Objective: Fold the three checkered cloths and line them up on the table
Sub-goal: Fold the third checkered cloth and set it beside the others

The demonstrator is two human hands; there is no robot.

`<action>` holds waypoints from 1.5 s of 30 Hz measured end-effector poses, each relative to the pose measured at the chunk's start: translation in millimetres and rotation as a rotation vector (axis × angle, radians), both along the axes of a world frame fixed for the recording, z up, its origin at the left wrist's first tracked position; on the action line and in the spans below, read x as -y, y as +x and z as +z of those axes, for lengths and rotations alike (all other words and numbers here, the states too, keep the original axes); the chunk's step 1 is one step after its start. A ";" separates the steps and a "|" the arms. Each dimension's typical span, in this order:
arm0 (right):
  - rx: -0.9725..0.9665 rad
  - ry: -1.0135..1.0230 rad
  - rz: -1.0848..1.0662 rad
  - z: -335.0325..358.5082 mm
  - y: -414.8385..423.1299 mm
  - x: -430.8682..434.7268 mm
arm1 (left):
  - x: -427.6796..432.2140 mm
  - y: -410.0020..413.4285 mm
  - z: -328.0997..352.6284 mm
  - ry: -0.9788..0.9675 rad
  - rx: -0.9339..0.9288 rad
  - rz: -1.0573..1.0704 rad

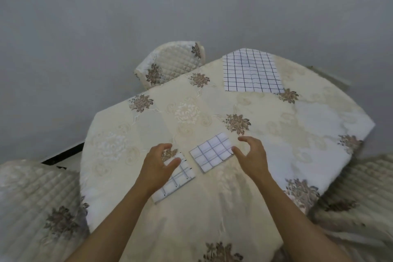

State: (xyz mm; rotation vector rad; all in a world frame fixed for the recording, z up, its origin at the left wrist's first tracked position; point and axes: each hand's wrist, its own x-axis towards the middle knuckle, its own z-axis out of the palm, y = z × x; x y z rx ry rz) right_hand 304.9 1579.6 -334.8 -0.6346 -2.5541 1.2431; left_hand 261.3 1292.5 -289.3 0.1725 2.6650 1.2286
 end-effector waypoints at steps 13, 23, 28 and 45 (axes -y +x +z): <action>-0.040 0.055 -0.128 75.6 188.6 82.5 | -3.9 74.6 7.6 0.318 0.031 -0.251; -0.139 0.041 -0.363 121.1 321.6 82.4 | -61.1 177.9 38.2 0.458 0.096 -0.489; -0.200 -0.013 -0.463 119.6 399.0 66.6 | -100.8 235.4 51.1 0.425 0.066 -0.600; -0.379 -0.130 -0.709 126.6 702.5 -67.5 | -288.0 505.7 106.9 0.387 -0.032 -0.861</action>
